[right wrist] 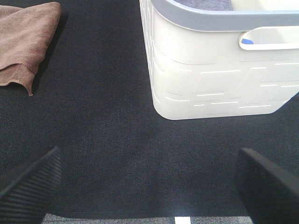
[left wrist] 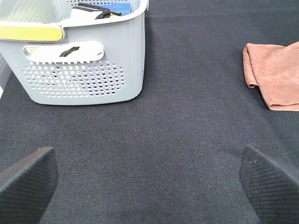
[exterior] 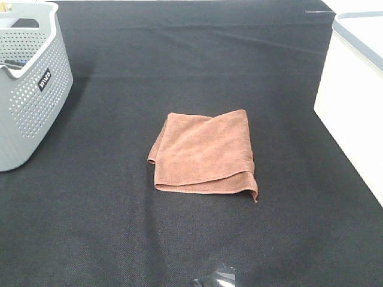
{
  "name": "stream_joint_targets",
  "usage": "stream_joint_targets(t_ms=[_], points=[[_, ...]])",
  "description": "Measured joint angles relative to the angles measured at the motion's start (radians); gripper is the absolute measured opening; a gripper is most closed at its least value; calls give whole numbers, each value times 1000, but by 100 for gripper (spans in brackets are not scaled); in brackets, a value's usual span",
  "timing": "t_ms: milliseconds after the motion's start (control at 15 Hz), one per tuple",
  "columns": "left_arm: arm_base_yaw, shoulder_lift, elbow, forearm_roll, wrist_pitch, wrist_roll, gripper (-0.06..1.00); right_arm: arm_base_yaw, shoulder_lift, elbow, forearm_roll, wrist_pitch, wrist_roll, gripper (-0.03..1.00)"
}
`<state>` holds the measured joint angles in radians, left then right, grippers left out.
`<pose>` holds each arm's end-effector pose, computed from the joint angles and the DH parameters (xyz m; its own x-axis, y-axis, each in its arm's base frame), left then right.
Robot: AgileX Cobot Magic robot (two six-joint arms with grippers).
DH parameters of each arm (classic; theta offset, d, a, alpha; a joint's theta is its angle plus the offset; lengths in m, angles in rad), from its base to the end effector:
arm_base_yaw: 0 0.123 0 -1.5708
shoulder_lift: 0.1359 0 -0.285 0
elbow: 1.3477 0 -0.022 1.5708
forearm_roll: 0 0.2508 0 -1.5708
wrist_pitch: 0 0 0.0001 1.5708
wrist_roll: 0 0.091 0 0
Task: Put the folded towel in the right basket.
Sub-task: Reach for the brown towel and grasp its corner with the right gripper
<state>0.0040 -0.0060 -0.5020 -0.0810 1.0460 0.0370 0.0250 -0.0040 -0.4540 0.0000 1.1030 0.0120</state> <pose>-0.0055 -0.0064 0.2792 -0.4346 -0.0054 -0.9006 0.0575 0.9978 -0.0337 -0.0023 -0.0001 0.2611 -0.5294 -0.0012 -0.8484 -0.0186 0.9998 0.0102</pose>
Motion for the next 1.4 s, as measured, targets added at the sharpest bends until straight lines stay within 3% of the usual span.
stream_joint_targets(t_ms=[1400], points=[[0, 0, 0, 0, 0, 0, 99, 0, 0, 0, -5, 0, 0, 97]])
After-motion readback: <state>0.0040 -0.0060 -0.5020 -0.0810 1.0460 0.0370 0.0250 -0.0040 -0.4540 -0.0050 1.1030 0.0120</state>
